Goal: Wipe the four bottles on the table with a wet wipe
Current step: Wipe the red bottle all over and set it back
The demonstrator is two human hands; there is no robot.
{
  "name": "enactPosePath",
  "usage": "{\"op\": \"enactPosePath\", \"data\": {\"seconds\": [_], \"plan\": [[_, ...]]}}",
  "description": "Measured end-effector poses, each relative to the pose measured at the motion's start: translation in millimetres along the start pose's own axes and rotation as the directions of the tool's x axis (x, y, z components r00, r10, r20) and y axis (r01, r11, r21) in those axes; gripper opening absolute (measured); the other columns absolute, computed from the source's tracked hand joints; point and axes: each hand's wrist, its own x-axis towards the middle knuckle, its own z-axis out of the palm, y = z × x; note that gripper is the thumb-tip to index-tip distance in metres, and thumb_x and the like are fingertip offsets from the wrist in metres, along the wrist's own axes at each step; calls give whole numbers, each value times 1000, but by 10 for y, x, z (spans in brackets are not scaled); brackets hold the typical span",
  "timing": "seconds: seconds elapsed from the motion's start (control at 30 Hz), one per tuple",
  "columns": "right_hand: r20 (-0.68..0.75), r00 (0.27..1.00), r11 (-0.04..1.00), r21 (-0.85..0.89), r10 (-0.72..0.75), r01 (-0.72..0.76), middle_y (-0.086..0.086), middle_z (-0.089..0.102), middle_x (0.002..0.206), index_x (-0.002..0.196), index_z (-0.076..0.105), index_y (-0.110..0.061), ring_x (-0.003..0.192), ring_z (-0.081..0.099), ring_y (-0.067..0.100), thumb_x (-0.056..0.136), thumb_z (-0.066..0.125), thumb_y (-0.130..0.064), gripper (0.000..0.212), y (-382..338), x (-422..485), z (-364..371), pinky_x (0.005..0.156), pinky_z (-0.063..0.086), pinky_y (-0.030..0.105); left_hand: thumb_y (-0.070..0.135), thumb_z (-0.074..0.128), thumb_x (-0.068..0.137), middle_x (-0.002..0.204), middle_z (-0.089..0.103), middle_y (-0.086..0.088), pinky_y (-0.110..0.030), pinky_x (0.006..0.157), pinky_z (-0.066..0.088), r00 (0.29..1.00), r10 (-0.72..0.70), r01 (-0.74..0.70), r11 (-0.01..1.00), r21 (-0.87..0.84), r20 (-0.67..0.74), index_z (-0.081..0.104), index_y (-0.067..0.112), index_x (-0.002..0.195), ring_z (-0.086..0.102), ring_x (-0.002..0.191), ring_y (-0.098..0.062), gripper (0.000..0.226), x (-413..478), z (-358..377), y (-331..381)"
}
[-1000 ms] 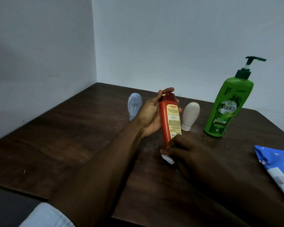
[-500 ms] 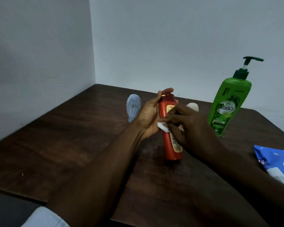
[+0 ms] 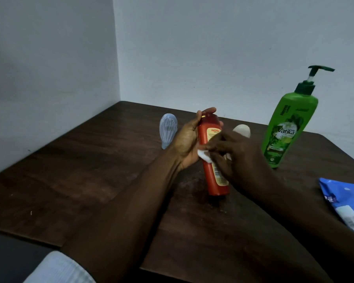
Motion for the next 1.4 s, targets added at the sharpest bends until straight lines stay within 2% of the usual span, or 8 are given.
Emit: {"op": "enactPosePath", "data": {"seconds": [0.1,0.23,0.37,0.6,0.73,0.97,1.2,1.4], "plan": [[62,997,999,-16,-36,38,3,69,108,111,76,-15,98,67,19,86,71,-13,25,-53,-293,6,82,59,38,44,34,106,111,60,-15,-47,92,49,1000,-7,7,1000,-9,9,61,19,121,61,100,-32,40,29,-28,-29],[107,987,991,-44,-121,126,0,68,106,108,77,-21,96,62,14,86,73,-17,23,-44,-541,23,80,56,32,44,33,106,114,60,-15,-52,99,43,1000,-7,7,1000,8,13,59,19,124,62,101,-32,40,53,-66,-41],[226,968,994,45,-107,100,-41,60,102,97,61,-69,95,57,-13,95,66,-17,52,95,-661,12,90,55,39,43,31,107,114,61,-14,-52,100,44,1000,4,-5,1000,14,18,59,19,124,63,102,-31,40,36,-77,-31],[110,994,1000,2,13,-13,-13,67,101,102,78,-10,95,64,0,82,75,-5,20,253,-722,-185,86,57,26,43,32,107,116,62,-15,-60,110,33,999,28,-27,999,26,-41,53,18,135,64,102,-32,43,59,-97,-35],[-47,982,982,55,184,-181,-7,70,97,94,80,-17,92,65,0,79,77,2,25,309,-652,-246,82,47,4,44,33,107,116,63,-15,-62,112,32,997,22,-17,998,65,-74,46,17,146,65,100,-31,49,61,-86,-67],[81,925,879,289,372,-379,-18,65,109,106,77,-24,100,59,-16,85,76,-15,22,148,-655,-157,78,46,0,44,34,106,115,62,-15,-59,105,40,997,40,-37,998,50,-71,53,19,137,65,99,-31,43,37,-53,-57],[-28,995,988,119,100,-96,-16,60,111,113,73,-30,102,60,4,84,79,-24,31,-32,-661,-47,82,55,24,39,48,102,102,56,-10,-54,102,39,1000,17,-16,997,74,-12,62,23,120,58,91,-26,29,20,-36,10],[-90,989,989,103,116,-107,-11,63,105,108,77,-20,93,59,-3,83,78,-22,25,-16,-267,-127,83,46,3,35,53,101,105,49,-3,-39,80,56,999,18,-19,999,45,27,66,26,111,55,88,-15,19,-8,51,42]]}}
